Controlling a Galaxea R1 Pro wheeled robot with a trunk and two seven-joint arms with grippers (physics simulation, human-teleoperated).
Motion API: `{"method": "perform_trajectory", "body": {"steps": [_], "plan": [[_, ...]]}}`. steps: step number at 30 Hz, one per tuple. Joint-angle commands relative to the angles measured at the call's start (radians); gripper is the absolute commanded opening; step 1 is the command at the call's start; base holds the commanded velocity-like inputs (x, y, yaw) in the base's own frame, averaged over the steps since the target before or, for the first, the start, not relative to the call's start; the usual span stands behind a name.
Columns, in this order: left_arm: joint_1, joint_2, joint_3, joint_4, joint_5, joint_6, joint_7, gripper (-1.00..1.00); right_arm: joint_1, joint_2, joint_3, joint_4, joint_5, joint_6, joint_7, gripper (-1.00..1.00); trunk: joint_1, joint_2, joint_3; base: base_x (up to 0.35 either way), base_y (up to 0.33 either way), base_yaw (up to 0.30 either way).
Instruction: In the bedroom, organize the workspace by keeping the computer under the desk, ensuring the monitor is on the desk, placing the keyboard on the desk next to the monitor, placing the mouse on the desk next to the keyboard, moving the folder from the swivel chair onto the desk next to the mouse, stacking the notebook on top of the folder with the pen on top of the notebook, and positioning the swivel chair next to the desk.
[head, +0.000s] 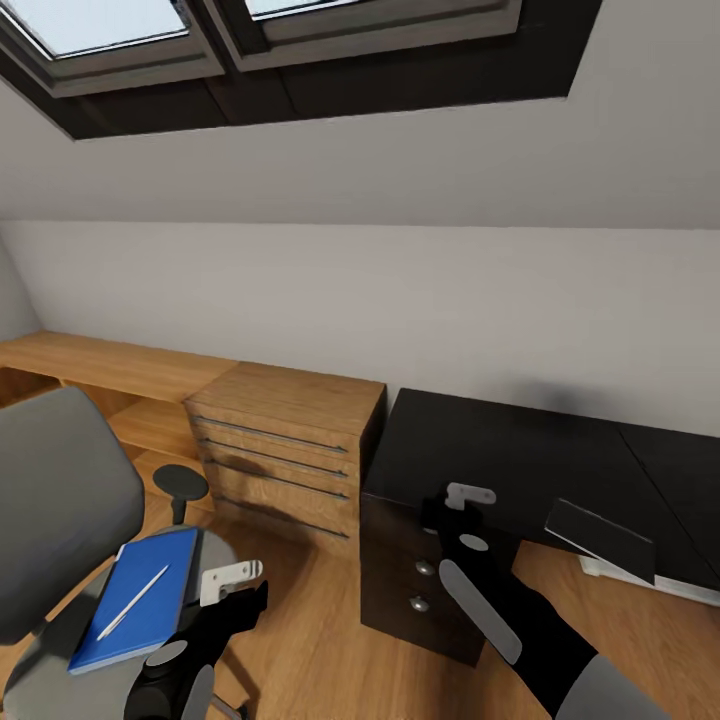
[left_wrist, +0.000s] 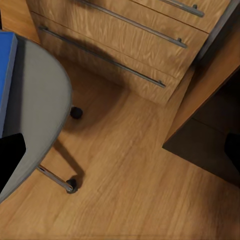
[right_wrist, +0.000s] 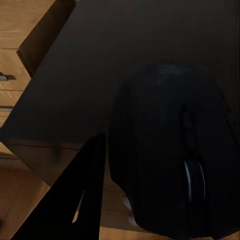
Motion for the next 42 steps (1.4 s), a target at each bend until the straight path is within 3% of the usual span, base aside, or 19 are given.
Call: {"method": "perform_trajectory", "body": {"steps": [1,9,16,27,42], "plan": [[-0.001,0.000,-0.001,-0.001,0.011,0.004,0.009,1.00,-0.001,-0.001,0.003,-0.002,-0.004,0.004,-0.006,-1.00,0.000,-0.001,-0.001,-0.005,0.002,-0.004],[-0.001,0.000,-0.002,-0.002,0.009,0.004,0.009,1.00,-0.001,-0.004,0.001,-0.001,-0.004,0.004,-0.009,-1.00,0.000,-0.001,-0.001,-0.001,0.000,-0.002],[-0.001,0.000,-0.040,-0.003,0.008,0.000,0.009,1.00,-0.001,-0.007,-0.004,0.001,-0.004,0.004,-0.010,-1.00,0.000,-0.001,-0.001,0.000,0.000,-0.174],[-0.001,0.001,-0.044,-0.003,0.008,-0.002,0.009,1.00,-0.001,-0.006,-0.032,0.003,-0.005,0.004,-0.020,-1.00,0.000,-0.001,-0.001,0.000,0.000,-0.235],[-0.001,0.002,-0.044,-0.003,0.008,-0.002,0.009,1.00,-0.001,-0.005,-0.032,0.003,-0.004,0.004,-0.020,-1.00,0.000,-0.001,-0.001,0.000,0.000,-0.017]]}}
